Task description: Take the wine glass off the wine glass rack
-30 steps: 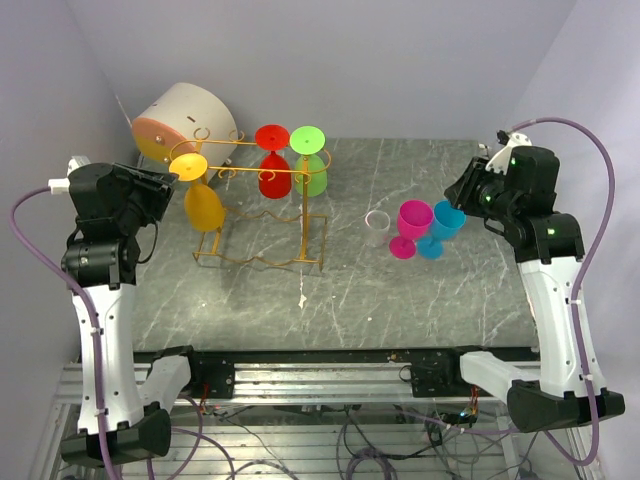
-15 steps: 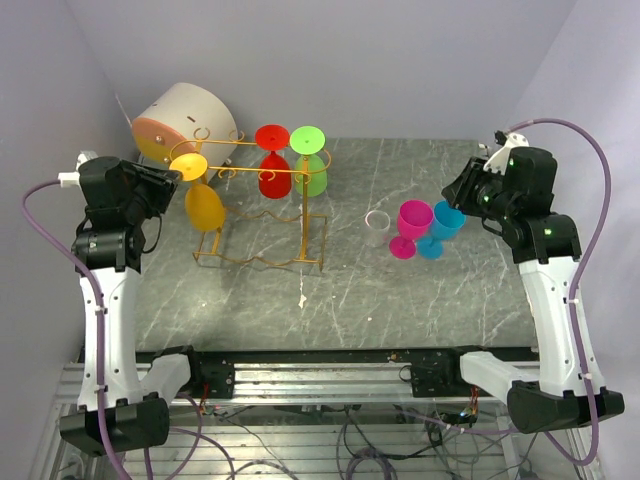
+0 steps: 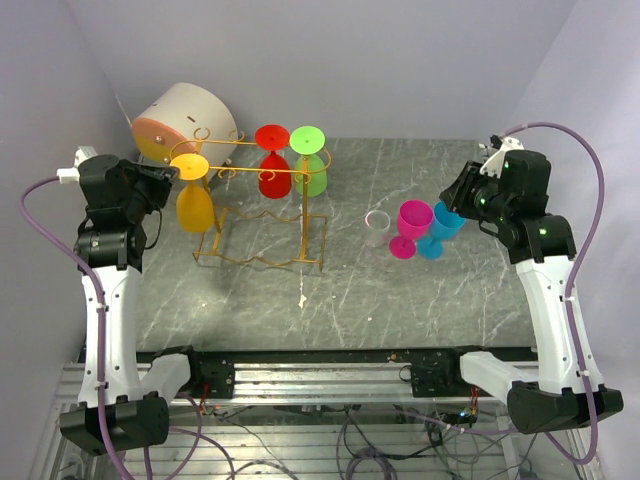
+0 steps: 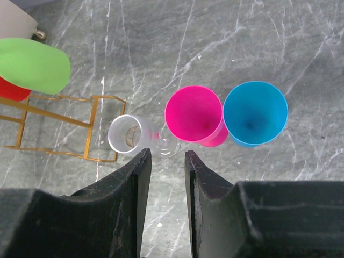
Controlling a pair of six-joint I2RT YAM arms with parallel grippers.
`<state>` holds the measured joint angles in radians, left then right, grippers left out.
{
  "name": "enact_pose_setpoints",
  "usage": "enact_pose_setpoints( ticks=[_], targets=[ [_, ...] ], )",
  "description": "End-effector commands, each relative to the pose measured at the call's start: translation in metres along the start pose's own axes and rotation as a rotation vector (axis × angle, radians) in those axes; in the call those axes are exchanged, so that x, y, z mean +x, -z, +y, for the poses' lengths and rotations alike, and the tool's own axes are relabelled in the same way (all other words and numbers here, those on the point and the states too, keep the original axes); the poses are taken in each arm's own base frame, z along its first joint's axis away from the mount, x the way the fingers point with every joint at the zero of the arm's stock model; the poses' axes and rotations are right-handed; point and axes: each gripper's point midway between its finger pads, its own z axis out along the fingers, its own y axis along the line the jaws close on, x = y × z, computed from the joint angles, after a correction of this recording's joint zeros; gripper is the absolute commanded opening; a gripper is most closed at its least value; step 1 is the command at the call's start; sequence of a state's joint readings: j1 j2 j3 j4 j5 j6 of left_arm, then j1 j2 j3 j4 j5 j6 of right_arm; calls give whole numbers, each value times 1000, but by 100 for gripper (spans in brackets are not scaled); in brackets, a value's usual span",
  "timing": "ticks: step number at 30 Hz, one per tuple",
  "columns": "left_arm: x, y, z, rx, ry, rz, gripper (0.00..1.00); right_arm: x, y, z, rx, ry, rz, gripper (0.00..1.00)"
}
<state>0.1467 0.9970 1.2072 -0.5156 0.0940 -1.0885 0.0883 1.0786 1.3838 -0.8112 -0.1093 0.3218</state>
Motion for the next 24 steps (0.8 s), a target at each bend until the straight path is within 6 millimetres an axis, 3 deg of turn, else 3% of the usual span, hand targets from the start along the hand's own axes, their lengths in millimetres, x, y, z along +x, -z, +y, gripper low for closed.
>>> enact_pose_setpoints(
  ticks=[1,11,24],
  targets=[
    [-9,6,-16,45,-14,-32,15,-8,2,5,-21,3,-41,31],
    [-15,23,-31,89,28,-55,11,-9,4,4,-19,2,-53,31],
    [6,39,-37,169,166,31,7,-8,6,4,-19,4,-59,31]
  ],
)
